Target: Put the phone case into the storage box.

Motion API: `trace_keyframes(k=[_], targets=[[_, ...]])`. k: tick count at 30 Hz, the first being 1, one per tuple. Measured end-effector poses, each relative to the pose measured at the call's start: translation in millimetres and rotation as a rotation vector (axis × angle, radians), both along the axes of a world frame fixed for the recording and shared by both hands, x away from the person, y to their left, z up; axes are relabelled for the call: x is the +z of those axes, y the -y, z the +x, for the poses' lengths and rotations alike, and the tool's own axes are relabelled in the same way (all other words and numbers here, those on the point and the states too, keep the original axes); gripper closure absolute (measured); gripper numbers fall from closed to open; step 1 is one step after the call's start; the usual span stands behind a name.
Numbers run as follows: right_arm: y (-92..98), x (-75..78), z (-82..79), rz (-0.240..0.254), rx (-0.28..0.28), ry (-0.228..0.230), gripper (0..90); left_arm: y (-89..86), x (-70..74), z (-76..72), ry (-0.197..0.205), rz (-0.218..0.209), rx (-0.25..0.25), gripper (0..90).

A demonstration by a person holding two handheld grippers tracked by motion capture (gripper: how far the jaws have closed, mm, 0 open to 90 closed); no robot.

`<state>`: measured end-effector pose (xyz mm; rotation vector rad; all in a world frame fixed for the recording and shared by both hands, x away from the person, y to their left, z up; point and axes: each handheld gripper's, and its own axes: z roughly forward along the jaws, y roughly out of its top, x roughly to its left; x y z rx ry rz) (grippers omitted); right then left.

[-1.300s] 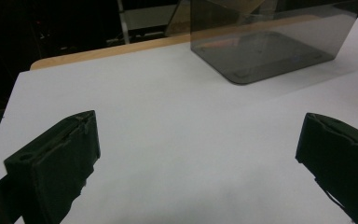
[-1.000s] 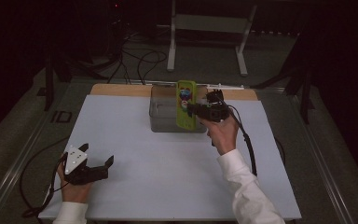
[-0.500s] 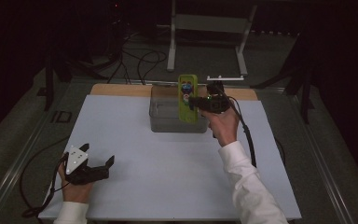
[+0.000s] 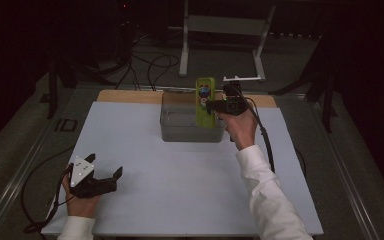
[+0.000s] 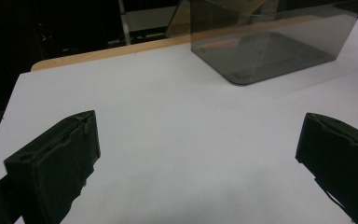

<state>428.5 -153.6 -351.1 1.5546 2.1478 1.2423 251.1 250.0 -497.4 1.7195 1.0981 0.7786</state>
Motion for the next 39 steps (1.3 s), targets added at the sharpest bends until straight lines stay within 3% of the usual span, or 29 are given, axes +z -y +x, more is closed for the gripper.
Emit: trace_keyframes(k=[27,39], targets=[[4.1,-12.6,25.3,-0.054,-0.058,-0.083,77.7,0.6,-0.1,-0.9,0.004,0.0,0.004,0.0],[0.3,-3.1,37.9,-0.091,-0.079,-0.103,77.8,0.0,0.1,-1.3,0.005,-0.002,0.007,0.0]])
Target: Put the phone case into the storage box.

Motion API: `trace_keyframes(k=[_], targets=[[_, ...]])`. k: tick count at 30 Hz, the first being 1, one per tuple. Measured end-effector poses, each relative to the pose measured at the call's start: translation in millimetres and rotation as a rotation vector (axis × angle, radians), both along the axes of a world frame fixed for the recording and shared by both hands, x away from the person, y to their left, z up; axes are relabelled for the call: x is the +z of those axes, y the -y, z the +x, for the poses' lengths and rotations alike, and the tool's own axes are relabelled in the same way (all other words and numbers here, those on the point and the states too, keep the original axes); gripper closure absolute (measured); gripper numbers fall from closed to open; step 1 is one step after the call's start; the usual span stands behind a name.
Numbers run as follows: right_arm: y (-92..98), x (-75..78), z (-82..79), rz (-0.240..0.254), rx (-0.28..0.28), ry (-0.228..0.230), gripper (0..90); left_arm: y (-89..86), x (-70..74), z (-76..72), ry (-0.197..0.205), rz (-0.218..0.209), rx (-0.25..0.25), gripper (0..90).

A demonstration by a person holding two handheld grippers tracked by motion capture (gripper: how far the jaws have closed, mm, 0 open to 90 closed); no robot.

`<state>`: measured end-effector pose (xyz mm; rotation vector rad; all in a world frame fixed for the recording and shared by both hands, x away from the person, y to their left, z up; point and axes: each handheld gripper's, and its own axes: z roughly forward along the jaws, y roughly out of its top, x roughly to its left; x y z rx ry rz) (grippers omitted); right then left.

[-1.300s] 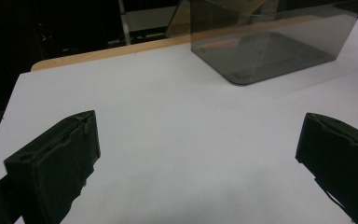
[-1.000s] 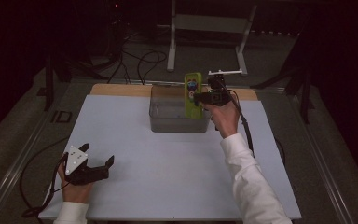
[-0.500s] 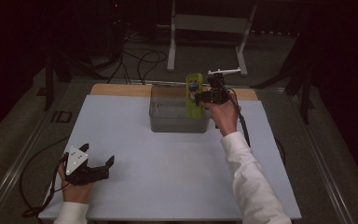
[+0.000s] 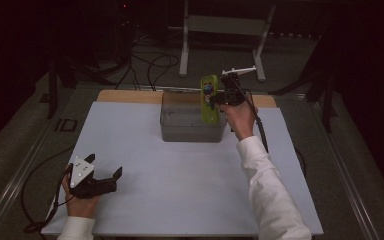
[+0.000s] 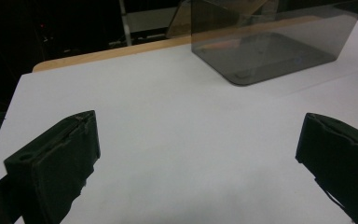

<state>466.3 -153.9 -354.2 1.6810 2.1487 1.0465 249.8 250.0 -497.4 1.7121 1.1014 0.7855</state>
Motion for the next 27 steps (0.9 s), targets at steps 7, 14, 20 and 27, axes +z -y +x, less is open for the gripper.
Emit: trace_keyframes(k=[7,14,20,27], targets=[[-1.3,-2.8,8.1,-0.024,-0.009,-0.016,77.8,-0.8,0.5,-0.4,0.002,-0.002,0.001,0.0],[1.6,-11.7,17.3,-0.025,-0.037,-0.061,77.8,-0.7,0.7,-1.0,0.007,0.0,0.003,0.0],[2.8,-18.3,23.7,-0.029,-0.049,-0.089,77.8,-0.5,0.8,-1.3,0.009,-0.001,0.002,0.0],[4.7,-26.4,31.3,-0.041,-0.068,-0.117,77.7,-0.7,1.4,-2.1,0.016,-0.004,0.002,0.0]])
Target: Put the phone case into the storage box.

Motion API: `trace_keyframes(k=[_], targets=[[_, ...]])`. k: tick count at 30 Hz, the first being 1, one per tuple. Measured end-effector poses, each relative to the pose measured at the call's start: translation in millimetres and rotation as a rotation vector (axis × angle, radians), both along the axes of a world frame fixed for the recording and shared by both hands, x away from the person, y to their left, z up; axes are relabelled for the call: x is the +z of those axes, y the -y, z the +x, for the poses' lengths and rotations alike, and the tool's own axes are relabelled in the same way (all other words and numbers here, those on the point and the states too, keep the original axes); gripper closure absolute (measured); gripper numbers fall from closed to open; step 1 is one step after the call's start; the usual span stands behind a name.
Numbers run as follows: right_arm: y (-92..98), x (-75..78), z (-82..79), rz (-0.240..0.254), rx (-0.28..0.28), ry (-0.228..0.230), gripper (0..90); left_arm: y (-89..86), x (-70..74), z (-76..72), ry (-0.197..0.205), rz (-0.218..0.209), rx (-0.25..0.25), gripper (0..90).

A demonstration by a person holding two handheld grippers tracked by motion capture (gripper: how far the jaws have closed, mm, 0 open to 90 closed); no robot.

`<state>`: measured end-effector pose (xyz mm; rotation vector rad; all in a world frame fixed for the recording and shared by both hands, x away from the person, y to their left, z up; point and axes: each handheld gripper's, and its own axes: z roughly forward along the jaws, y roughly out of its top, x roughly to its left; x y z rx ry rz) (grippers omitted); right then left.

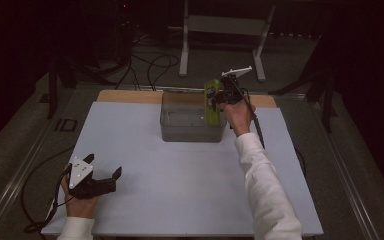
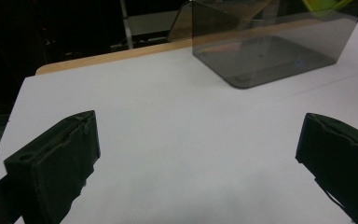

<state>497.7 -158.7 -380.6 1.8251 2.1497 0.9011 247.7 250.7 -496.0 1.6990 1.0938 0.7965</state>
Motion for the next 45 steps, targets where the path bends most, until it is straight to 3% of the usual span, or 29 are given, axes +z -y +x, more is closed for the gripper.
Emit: trace_keyframes(k=[10,45], targets=[[3.2,-12.7,11.6,-0.025,-0.025,-0.032,77.7,-0.6,0.8,-1.5,0.008,-0.002,-0.001,0.0],[2.1,-36.5,27.6,-0.106,-0.05,-0.129,77.7,-0.9,0.4,-1.0,0.007,-0.011,-0.006,0.0]])
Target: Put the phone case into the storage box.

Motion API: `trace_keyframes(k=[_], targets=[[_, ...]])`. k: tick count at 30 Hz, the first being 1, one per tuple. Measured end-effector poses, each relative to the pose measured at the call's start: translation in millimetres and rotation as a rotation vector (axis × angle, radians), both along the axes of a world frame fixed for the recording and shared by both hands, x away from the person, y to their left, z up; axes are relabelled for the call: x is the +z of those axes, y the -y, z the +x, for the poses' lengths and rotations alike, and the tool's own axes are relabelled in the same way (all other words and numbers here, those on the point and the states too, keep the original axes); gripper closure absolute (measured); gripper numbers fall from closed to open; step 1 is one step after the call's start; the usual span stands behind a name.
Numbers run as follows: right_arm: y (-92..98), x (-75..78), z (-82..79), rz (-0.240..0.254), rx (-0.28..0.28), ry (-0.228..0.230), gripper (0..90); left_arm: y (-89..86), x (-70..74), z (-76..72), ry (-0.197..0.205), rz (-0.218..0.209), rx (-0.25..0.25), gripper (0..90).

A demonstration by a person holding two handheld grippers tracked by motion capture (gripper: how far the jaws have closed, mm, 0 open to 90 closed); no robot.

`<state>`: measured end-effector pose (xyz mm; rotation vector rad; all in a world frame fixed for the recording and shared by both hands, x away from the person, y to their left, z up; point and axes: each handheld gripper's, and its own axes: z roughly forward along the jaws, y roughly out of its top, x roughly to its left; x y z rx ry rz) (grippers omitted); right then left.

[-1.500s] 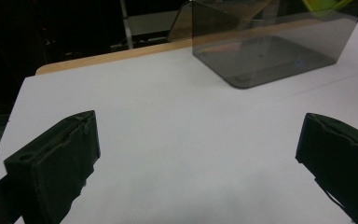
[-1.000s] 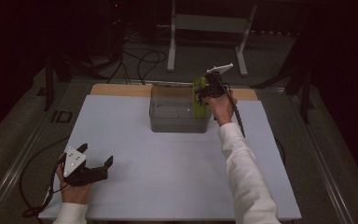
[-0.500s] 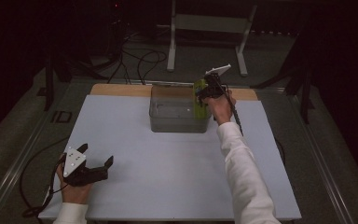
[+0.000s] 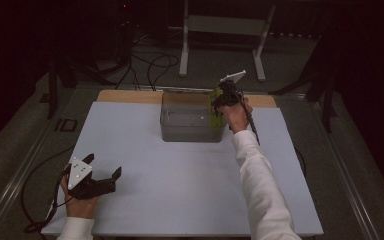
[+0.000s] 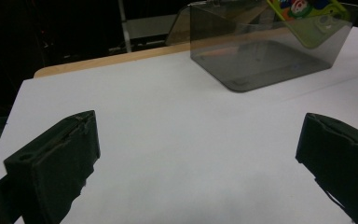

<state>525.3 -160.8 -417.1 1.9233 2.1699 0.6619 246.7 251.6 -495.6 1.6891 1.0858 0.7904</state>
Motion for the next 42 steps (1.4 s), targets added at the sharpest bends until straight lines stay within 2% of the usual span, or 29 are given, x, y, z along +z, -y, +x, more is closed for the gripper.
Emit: trace_keyframes(k=[11,14,19,24,42], targets=[[-2.6,-7.1,3.2,-0.019,-0.003,-0.029,77.7,-0.4,-0.2,0.4,-0.001,-0.003,-0.001,0.0],[-4.2,-12.2,5.8,-0.035,-0.007,-0.06,77.7,-0.5,-0.3,0.6,-0.002,-0.003,-0.002,0.0],[-5.1,-17.2,7.8,-0.049,-0.003,-0.082,77.7,-1.1,-0.6,0.8,-0.002,-0.004,0.002,0.0],[-4.1,-18.9,9.6,-0.028,-0.011,-0.105,77.8,-1.4,-0.6,0.9,-0.002,-0.005,0.002,0.0],[-12.4,-28.7,15.9,-0.059,-0.068,-0.078,77.4,-1.4,-1.0,1.1,-0.006,-0.006,-0.002,0.0]])
